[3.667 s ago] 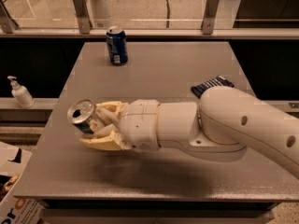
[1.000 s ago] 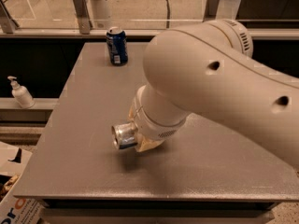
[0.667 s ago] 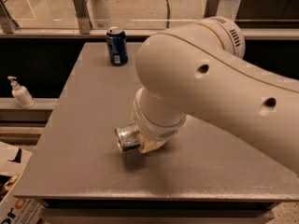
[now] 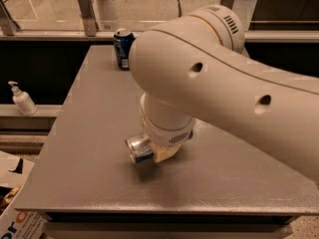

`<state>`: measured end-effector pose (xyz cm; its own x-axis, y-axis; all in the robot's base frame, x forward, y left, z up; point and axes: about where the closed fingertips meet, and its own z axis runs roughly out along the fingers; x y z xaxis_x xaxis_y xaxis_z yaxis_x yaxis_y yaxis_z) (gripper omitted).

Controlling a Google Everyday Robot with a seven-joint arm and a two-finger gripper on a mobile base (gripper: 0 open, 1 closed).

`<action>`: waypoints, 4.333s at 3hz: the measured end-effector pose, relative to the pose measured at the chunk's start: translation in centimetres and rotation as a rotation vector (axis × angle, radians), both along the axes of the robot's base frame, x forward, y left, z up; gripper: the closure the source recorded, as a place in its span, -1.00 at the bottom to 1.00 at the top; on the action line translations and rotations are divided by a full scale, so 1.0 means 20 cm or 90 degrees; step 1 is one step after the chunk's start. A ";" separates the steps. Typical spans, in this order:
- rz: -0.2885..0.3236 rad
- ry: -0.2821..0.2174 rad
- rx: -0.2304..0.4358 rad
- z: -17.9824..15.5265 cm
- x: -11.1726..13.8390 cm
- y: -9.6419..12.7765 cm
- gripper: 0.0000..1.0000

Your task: Knock redbull can over

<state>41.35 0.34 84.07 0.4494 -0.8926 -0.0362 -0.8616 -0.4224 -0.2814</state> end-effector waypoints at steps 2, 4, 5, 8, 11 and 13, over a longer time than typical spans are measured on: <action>0.053 0.023 -0.059 -0.05 -0.04 0.02 1.00; 0.093 0.052 -0.097 -0.13 -0.08 0.05 0.63; 0.100 0.060 -0.103 -0.15 -0.09 0.06 0.20; 0.102 0.063 -0.105 -0.14 -0.10 0.06 -1.00; 0.054 0.071 0.034 -0.05 -0.07 0.06 -1.00; -0.027 0.107 0.255 0.00 -0.10 0.03 -1.00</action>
Offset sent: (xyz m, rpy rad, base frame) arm -0.0113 0.0057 -0.0220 -0.1456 0.0704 0.1387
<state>39.39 1.03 84.12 0.3715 -0.8108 -0.4523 -0.9235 -0.2725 -0.2701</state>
